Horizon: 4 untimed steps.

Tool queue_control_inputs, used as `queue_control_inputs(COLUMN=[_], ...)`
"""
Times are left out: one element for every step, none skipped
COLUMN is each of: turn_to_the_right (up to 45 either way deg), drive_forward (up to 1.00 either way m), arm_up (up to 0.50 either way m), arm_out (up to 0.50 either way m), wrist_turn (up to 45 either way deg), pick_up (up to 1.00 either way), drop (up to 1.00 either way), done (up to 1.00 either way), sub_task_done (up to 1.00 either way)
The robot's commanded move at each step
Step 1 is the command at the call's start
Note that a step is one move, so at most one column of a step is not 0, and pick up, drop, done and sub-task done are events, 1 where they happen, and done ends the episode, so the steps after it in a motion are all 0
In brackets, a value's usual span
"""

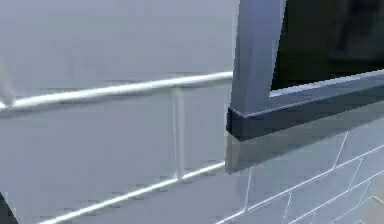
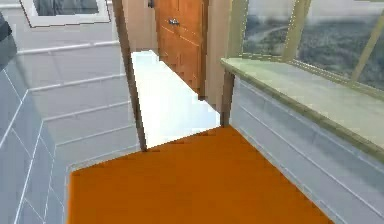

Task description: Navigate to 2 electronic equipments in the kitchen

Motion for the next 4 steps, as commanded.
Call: queue_control_inputs(turn_to_the_right=[-45.0,-45.0,-33.0,0.0], drive_forward=[0.00,0.00,0.00,1.00], arm_up=[0.00,0.00,0.00,0.00], arm_out=[0.00,0.00,0.00,0.00], wrist_turn=[0.0,0.0,0.0,0.0], pick_up=[0.00,0.00,0.00,0.00], drop=[0.00,0.00,0.00,0.00], done=[0.00,0.00,0.00,0.00], sub_task_done=[0.00,0.00,0.00,0.00])
